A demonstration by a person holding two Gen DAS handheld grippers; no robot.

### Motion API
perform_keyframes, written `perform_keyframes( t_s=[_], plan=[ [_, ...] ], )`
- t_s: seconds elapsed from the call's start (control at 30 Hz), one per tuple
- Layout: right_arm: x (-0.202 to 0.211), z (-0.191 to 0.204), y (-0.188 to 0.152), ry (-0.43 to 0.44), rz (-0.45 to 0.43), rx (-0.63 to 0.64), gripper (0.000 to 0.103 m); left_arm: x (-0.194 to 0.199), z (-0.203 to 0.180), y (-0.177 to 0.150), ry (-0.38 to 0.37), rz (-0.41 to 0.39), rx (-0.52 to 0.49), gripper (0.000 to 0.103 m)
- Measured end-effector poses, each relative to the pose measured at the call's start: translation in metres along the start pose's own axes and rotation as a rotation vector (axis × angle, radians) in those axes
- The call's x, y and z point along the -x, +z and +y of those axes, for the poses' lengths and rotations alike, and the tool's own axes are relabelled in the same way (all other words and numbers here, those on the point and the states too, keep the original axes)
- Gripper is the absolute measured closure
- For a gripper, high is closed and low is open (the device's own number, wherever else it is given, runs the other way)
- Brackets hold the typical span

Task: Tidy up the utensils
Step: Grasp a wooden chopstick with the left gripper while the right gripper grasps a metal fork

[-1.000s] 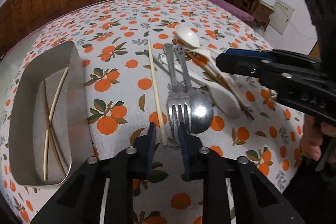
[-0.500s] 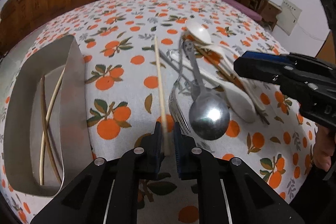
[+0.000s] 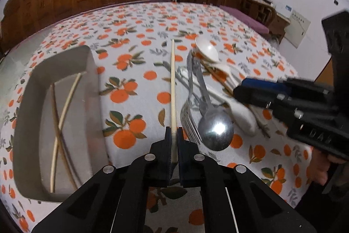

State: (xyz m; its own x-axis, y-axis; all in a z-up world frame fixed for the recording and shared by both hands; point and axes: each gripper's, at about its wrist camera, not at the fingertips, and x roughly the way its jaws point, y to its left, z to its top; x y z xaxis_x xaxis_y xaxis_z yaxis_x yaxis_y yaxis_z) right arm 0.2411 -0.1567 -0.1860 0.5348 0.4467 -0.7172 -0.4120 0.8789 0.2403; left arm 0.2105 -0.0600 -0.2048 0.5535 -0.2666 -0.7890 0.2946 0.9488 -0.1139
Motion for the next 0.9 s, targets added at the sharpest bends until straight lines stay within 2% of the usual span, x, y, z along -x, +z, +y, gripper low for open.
perform_keyframes(
  t_s=[0.23,0.5,0.73,0.9],
  plan=[
    [-0.01,0.018,-0.001,0.043,0.007,0.014,0.075,0.028,0.012,0.006,-0.018,-0.06,0.032,0.099],
    [-0.034,0.037,0.002,0.077,0.035,-0.005,0.075,0.043,0.025,0.011,-0.002,-0.101,0.053,0.099],
    [-0.056,0.046,0.002,-0.042,0.081,0.018,0.075,0.045,0.028,0.01,0.009,-0.108,0.053,0.099],
    [-0.062,0.042,0.004,-0.069,0.087,0.005,0.075,0.048,0.028,0.011,0.02,-0.117,0.046,0.099]
  ],
)
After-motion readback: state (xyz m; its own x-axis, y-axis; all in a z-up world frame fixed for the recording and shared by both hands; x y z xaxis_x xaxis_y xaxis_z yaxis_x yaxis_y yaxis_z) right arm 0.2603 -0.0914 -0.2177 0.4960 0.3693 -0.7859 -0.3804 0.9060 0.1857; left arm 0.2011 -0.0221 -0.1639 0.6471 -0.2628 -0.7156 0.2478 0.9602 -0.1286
